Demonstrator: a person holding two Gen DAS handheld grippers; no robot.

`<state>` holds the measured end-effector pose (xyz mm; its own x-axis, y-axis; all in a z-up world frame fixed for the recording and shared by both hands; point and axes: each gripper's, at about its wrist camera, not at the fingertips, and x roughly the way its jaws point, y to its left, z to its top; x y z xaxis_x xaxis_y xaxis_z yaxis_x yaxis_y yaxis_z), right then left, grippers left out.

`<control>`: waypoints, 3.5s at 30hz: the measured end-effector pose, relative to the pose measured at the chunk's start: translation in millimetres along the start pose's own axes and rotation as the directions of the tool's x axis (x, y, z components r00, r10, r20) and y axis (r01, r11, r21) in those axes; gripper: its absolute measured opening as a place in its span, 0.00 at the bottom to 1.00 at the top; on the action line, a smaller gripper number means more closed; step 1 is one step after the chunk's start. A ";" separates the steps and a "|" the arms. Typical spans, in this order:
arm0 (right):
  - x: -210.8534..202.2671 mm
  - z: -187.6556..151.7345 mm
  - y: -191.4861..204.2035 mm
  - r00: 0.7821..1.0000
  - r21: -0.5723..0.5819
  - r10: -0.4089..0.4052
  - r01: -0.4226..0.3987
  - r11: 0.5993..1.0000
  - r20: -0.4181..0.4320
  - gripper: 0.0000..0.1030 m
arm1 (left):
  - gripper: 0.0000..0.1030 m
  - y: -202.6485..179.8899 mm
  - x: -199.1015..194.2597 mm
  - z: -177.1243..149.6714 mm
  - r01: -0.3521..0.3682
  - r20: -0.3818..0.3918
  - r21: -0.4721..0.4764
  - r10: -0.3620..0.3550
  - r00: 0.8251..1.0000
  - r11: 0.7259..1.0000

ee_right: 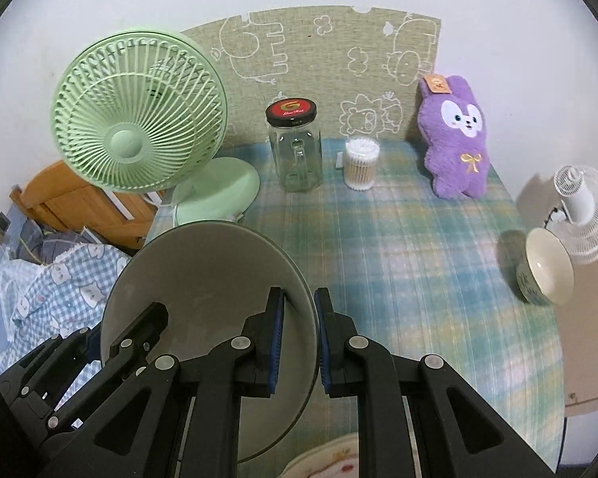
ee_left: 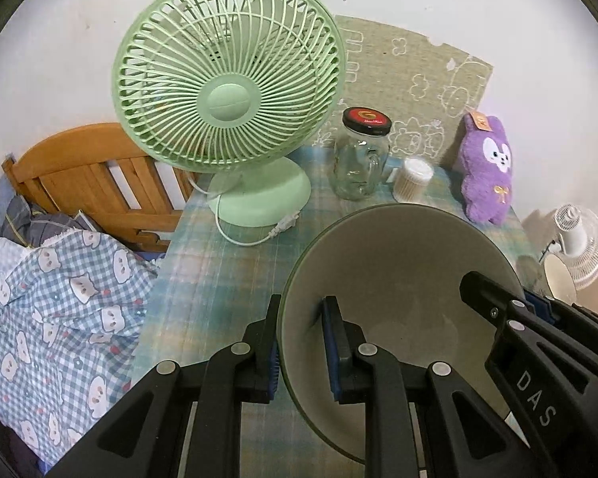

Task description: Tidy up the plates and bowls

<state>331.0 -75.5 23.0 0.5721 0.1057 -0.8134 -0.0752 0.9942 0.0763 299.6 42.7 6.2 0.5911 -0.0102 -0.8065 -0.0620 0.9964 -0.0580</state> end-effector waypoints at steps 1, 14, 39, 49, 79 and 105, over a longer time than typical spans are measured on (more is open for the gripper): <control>-3.6 -3.5 1.9 1.000 0.003 -0.004 0.004 1.000 0.000 0.18 | 0.16 1.5 -3.7 -3.4 0.005 0.000 0.003 -0.005 1.000 1.000; -48.5 -55.2 28.6 0.999 0.025 -0.042 0.042 0.999 0.008 0.18 | 0.16 20.1 -44.9 -43.3 0.038 0.009 0.041 -0.038 0.999 0.998; -68.2 -155.6 61.2 0.997 0.066 -0.067 0.070 0.995 -0.049 0.18 | 0.16 63.7 -68.1 -130.2 0.084 -0.059 0.045 -0.081 0.995 0.995; -48.1 -181.6 66.1 0.989 0.061 -0.088 0.095 0.994 -0.119 0.18 | 0.17 71.5 -52.3 -155.3 0.088 -0.127 0.044 -0.082 0.989 0.995; -0.9 -192.9 69.8 0.966 0.021 -0.174 0.181 0.983 -0.190 0.20 | 0.18 67.2 -10.3 -169.0 0.091 -0.229 0.088 -0.069 0.971 0.992; -75.3 -158.9 53.6 0.984 0.063 -0.176 0.176 0.982 -0.011 0.83 | 0.87 53.2 -66.0 -132.8 0.135 -0.105 0.150 -0.120 0.987 0.979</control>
<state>154.1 -32.9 -3.2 0.5671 -0.0709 -0.8206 0.0780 0.9964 -0.0321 150.5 85.2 -21.8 0.5069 -0.1388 -0.8508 0.1399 0.9871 -0.0777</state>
